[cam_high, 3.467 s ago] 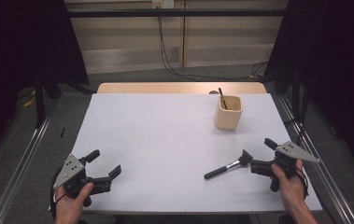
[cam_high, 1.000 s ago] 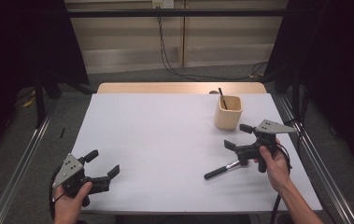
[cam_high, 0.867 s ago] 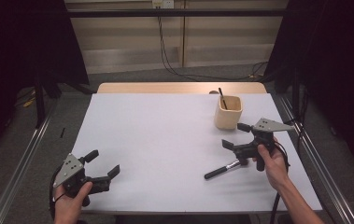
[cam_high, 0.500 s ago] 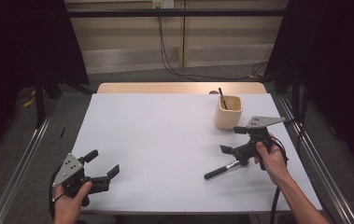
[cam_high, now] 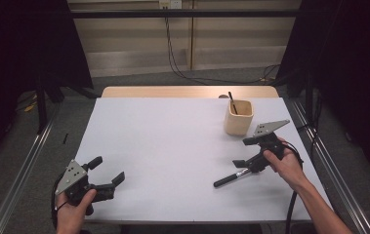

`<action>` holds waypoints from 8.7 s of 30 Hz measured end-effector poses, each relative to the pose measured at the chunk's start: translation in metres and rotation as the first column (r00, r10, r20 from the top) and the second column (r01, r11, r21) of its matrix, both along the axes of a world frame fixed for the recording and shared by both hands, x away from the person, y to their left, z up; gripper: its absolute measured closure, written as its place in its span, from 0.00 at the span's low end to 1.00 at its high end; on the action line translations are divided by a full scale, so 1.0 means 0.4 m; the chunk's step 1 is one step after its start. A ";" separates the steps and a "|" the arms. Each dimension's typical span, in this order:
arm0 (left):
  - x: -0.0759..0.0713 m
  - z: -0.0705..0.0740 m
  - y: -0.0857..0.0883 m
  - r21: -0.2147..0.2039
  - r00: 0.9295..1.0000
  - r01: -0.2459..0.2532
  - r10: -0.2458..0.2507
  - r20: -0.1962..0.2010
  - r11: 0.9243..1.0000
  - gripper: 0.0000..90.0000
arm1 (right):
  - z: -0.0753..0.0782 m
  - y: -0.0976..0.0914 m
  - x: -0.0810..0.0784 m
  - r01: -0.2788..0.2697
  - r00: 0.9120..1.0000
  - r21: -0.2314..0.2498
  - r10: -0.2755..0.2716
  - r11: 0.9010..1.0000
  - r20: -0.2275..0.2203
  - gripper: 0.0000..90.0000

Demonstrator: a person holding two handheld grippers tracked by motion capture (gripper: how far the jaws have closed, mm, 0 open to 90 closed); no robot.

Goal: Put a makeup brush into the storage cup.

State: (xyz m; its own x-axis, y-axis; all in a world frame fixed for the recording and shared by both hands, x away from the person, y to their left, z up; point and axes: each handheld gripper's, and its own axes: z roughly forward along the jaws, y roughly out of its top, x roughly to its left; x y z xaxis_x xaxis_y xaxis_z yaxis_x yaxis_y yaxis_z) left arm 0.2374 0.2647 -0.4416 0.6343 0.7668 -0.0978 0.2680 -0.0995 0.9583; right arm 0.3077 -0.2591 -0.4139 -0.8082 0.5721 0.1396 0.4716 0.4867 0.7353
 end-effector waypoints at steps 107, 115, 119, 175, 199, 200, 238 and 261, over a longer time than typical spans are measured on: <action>0.010 0.013 0.007 0.042 1.000 0.030 -0.029 -0.011 0.999 0.04 | -0.035 0.014 0.013 -0.030 0.999 -0.064 0.033 0.998 0.038 0.80; 0.011 0.024 -0.021 0.010 0.995 0.102 -0.102 -0.007 0.995 0.03 | -0.022 0.010 0.007 -0.009 0.998 0.054 0.006 0.999 0.062 0.80; 0.012 0.026 -0.049 0.029 0.987 0.158 -0.158 -0.030 0.987 0.03 | -0.015 0.030 0.005 -0.029 0.997 0.082 0.023 0.996 0.073 0.80; 0.134 0.099 -0.308 0.236 0.812 0.580 -0.532 -0.238 0.780 0.05 | -0.003 0.314 0.014 -0.487 0.872 -0.228 0.483 0.843 -0.078 0.80; 0.159 0.076 -0.375 0.370 0.708 0.705 -0.564 -0.425 0.605 0.07 | 0.006 0.352 0.041 -0.546 0.837 -0.372 0.511 0.751 -0.197 0.80; 0.159 0.076 -0.377 0.385 0.707 0.706 -0.565 -0.425 0.594 0.08 | 0.007 0.353 0.040 -0.544 0.838 -0.371 0.506 0.753 -0.203 0.80; 0.204 0.056 -0.444 0.393 0.653 0.756 -0.562 -0.508 0.523 0.70 | 0.012 0.385 0.051 -0.578 0.815 -0.382 0.540 0.721 -0.212 0.80; 0.215 0.036 -0.461 0.382 0.622 0.780 -0.554 -0.553 0.495 0.82 | 0.004 0.387 0.046 -0.579 0.809 -0.405 0.560 0.708 -0.177 0.80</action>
